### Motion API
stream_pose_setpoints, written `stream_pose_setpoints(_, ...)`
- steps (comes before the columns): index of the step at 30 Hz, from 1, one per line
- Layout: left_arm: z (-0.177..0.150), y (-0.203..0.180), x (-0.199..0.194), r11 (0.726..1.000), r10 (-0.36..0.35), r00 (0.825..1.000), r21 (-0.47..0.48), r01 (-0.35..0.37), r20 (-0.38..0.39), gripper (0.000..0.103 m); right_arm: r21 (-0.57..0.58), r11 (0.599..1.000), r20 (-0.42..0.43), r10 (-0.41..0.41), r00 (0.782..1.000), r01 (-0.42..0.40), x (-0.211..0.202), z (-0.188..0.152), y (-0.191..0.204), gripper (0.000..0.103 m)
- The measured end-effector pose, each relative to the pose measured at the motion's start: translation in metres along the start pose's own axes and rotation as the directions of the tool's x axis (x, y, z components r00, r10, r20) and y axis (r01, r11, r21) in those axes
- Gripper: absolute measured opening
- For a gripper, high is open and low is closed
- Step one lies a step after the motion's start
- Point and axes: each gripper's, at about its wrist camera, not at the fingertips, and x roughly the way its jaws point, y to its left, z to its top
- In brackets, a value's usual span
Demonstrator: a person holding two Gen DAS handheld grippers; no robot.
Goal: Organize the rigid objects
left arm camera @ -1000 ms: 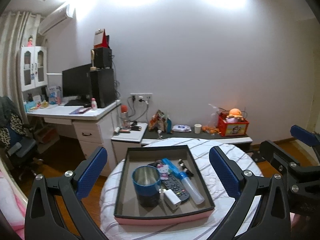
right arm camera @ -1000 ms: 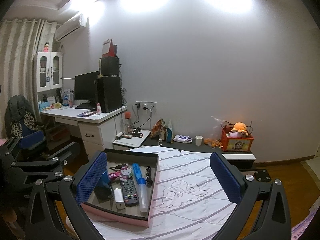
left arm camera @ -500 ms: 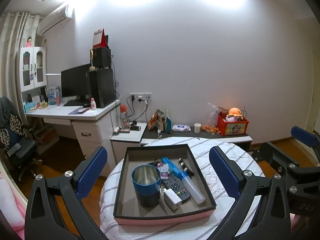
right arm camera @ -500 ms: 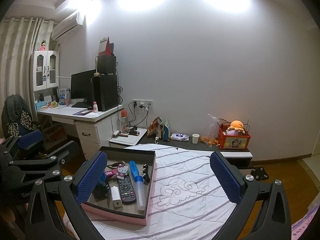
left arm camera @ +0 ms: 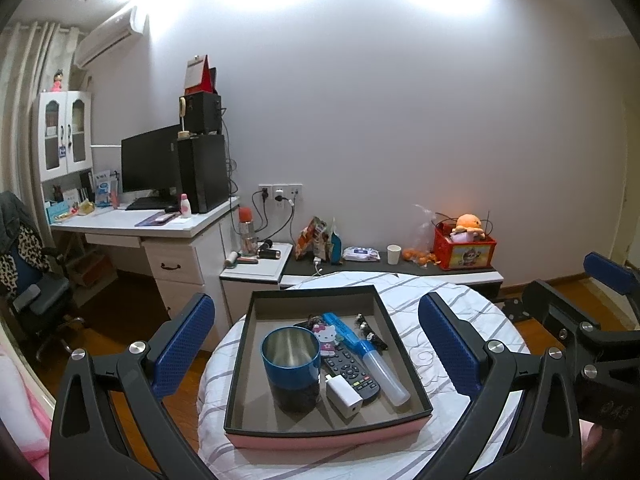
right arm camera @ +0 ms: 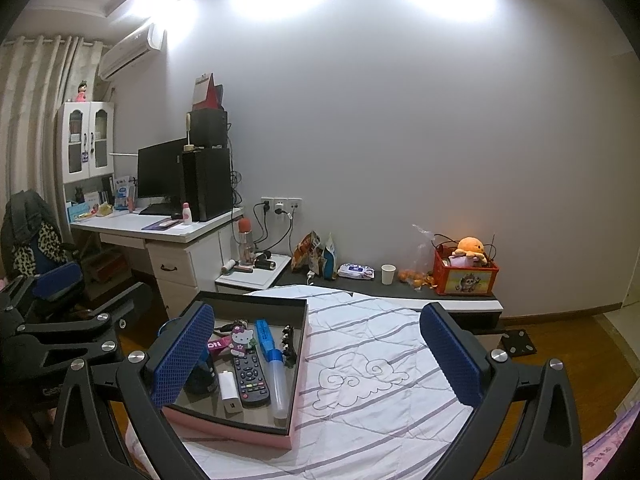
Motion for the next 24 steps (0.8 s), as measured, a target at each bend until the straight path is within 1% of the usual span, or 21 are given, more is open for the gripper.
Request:
stream_pose_setpoints(3, -0.0008, 0.0002, -0.0003, 1.0, 0.008, 1.0, 0.003, -0.008, 0.004, 0.103, 0.003, 1.0, 0.001, -0.002, 1.0, 0.002, 0.0004, -0.0001, 0.0001, 0.103)
stream_pose_setpoints(14, -0.0026, -0.0041, 0.0019, 1.0, -0.004, 1.0, 0.019, 0.004, 0.005, 0.103, 0.004, 1.0, 0.0, -0.016, 1.0, 0.016, 0.0019, -0.0005, -0.0008, 0.103)
stream_pose_setpoints(24, -0.0018, -0.0068, 0.0025, 0.999, 0.002, 1.0, 0.032, -0.002, 0.006, 0.103, 0.015, 1.0, -0.007, -0.018, 1.0, 0.018, 0.0017, -0.0042, -0.0018, 0.103)
